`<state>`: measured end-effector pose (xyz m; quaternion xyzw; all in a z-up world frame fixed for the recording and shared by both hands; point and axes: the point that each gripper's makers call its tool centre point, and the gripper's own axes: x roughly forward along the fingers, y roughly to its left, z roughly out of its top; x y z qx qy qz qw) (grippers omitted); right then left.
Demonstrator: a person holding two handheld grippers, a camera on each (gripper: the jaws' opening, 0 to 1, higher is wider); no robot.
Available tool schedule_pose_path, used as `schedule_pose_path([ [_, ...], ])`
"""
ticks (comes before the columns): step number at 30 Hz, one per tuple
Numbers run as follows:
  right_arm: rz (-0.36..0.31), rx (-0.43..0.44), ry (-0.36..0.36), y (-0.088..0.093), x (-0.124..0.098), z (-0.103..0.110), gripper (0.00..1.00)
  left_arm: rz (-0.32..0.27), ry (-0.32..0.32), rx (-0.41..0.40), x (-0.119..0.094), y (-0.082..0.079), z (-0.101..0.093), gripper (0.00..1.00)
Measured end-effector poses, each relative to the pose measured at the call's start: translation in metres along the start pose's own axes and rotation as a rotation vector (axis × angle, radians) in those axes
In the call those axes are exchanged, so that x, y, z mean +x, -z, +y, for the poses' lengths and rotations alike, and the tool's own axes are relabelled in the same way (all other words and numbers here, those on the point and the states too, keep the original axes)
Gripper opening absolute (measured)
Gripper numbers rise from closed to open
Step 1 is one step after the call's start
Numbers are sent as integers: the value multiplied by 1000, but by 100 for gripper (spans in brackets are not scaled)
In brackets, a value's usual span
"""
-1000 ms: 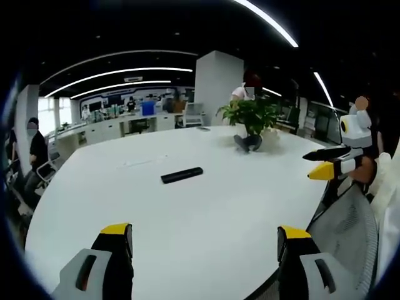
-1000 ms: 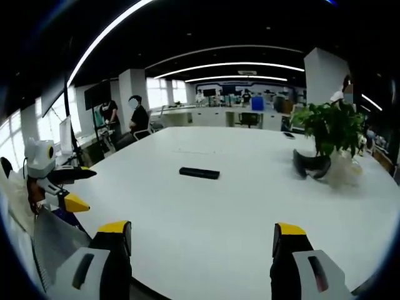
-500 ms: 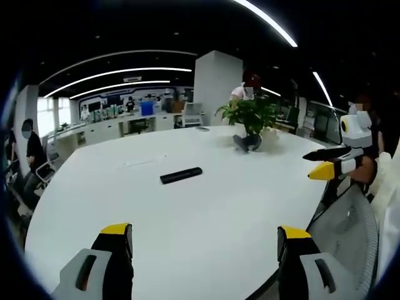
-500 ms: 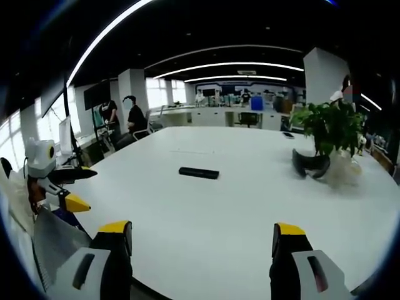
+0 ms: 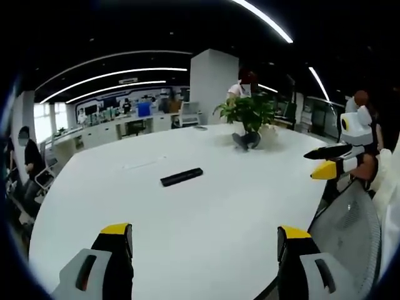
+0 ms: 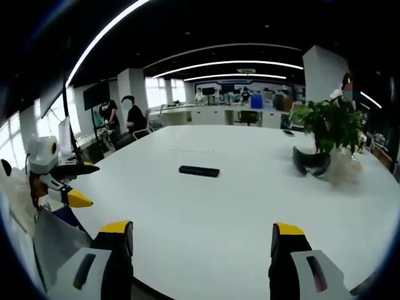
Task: Press the specified remote control buttons in sequence, fully releasing each button before pressing the next.
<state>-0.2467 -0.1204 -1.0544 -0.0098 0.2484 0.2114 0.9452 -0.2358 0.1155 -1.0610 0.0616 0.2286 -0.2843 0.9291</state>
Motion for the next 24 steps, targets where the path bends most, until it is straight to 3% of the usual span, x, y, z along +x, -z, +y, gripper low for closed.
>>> schedule_pose_path([
  [17, 10, 28, -10, 0, 3, -1, 82, 15, 44, 79, 28, -25, 10, 100],
  [24, 30, 48, -24, 3, 5, 2, 69, 19, 65, 120, 42, -39, 20, 100],
])
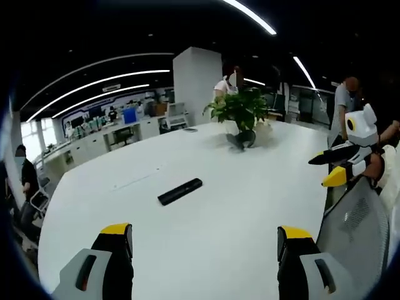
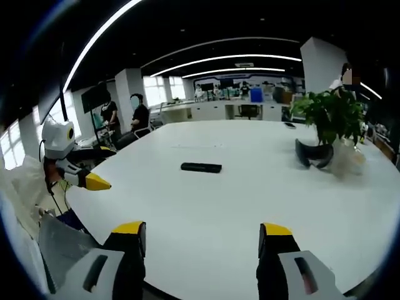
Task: Press the specified remote control buttons in sequence, fully releasing each button before pressing the next.
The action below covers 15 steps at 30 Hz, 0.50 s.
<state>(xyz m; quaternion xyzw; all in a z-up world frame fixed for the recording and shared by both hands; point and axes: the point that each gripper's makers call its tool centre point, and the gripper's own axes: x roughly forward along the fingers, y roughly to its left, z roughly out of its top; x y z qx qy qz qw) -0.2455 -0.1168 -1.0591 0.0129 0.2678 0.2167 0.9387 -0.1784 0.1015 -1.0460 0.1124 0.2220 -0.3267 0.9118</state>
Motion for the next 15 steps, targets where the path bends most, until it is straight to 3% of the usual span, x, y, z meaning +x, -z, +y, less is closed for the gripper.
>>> schedule_pose_path([
  [15, 64, 42, -35, 11, 2, 6, 27, 39, 53, 78, 30, -17, 20, 100],
])
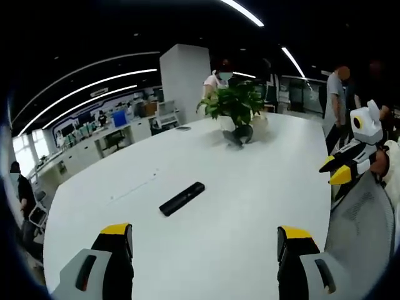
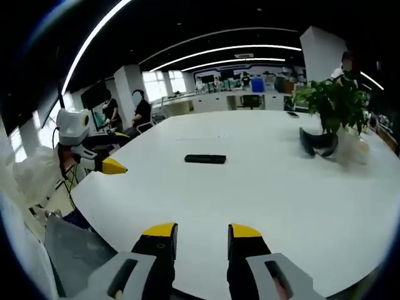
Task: Press the specified remote control buttons in sequence, fully releasing each button before pressing the next.
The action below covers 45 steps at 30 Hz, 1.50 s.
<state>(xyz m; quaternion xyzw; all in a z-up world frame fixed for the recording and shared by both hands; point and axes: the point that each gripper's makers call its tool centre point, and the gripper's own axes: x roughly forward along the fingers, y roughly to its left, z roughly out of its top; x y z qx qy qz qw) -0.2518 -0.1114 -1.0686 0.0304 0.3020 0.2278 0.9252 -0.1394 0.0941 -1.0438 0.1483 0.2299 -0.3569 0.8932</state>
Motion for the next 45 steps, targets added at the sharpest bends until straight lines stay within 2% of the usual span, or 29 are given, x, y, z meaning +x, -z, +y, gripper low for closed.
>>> schedule_pose_path([
  [8, 50, 11, -5, 7, 3, 0, 11, 32, 30, 29, 21, -5, 15, 99],
  [17, 88, 5, 3, 13, 6, -1, 1, 81, 64, 75, 45, -9, 30, 96],
  [21, 95, 4, 13, 14, 6, -3, 0, 92, 79, 78, 54, -10, 35, 93],
  [24, 113, 17, 5, 17, 7, -3, 0, 108, 91, 85, 64, -10, 39, 88],
  [30, 150, 15, 1, 23, 11, -4, 0, 136, 111, 108, 82, -9, 48, 84],
  [37, 162, 25, -11, 21, 13, -3, 0, 151, 129, 140, 103, -13, 57, 81],
  [45, 200, 10, -47, 24, 20, 7, 0, 198, 154, 183, 131, -4, 66, 75],
])
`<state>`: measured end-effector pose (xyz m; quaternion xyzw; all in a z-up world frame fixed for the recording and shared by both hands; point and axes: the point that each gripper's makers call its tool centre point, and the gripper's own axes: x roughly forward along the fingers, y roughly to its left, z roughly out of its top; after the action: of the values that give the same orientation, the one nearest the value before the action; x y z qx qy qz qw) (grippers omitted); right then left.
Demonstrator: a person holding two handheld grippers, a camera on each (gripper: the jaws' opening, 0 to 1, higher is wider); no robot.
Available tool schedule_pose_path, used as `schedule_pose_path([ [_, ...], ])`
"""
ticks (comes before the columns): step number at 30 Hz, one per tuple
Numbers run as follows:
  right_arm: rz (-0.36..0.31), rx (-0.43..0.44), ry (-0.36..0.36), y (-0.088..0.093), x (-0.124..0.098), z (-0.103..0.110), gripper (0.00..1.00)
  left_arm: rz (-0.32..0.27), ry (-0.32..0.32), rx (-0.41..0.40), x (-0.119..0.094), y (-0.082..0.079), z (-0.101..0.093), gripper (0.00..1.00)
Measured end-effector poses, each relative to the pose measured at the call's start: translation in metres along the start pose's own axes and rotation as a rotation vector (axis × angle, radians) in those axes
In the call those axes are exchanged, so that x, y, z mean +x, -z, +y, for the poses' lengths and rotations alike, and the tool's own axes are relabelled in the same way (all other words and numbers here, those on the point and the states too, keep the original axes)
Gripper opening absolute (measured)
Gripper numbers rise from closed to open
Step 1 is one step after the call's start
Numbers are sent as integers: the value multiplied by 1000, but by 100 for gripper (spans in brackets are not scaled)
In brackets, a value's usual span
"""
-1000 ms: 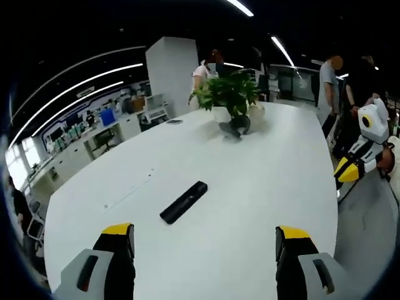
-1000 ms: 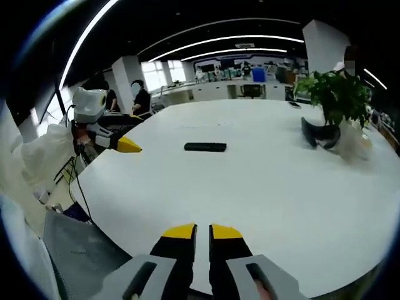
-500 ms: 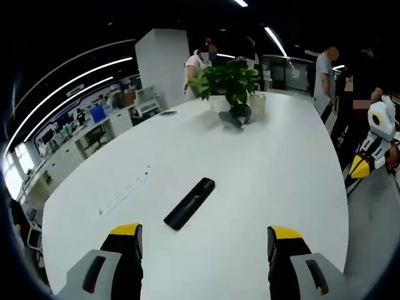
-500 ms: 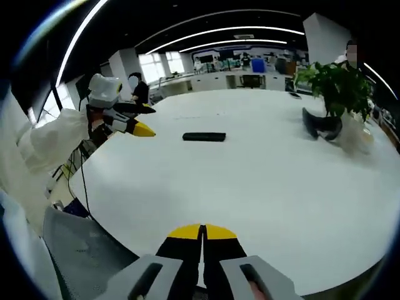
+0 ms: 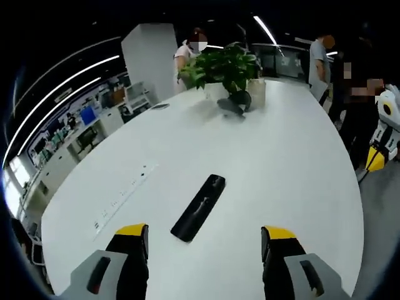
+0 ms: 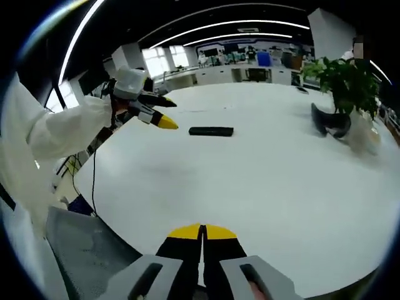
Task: Press the specified remote control buttons in sequence, fully releasing each button before pressing the next.
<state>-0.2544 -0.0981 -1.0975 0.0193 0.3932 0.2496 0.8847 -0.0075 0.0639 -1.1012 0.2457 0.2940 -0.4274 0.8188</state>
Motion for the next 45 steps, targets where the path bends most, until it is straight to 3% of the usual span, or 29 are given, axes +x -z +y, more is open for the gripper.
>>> schedule_pose_path([
  [10, 18, 1, -25, -1, 5, 5, 0, 88, 48, 84, 28, 15, 11, 70],
  [24, 39, 36, -21, 1, 10, -6, 0, 193, 106, 215, 65, 25, 28, 66],
  [27, 41, 39, -16, 1, 10, -8, 0, 234, 91, 327, 70, 29, 37, 62],
  [35, 38, 48, -22, -2, 12, -8, 0, 296, 130, 342, 79, 36, 40, 56],
  [40, 38, 44, -22, -3, 13, -8, 0, 346, 147, 393, 84, 44, 42, 53],
  [45, 36, 51, -22, -3, 12, -9, 0, 364, 169, 376, 88, 42, 44, 51],
])
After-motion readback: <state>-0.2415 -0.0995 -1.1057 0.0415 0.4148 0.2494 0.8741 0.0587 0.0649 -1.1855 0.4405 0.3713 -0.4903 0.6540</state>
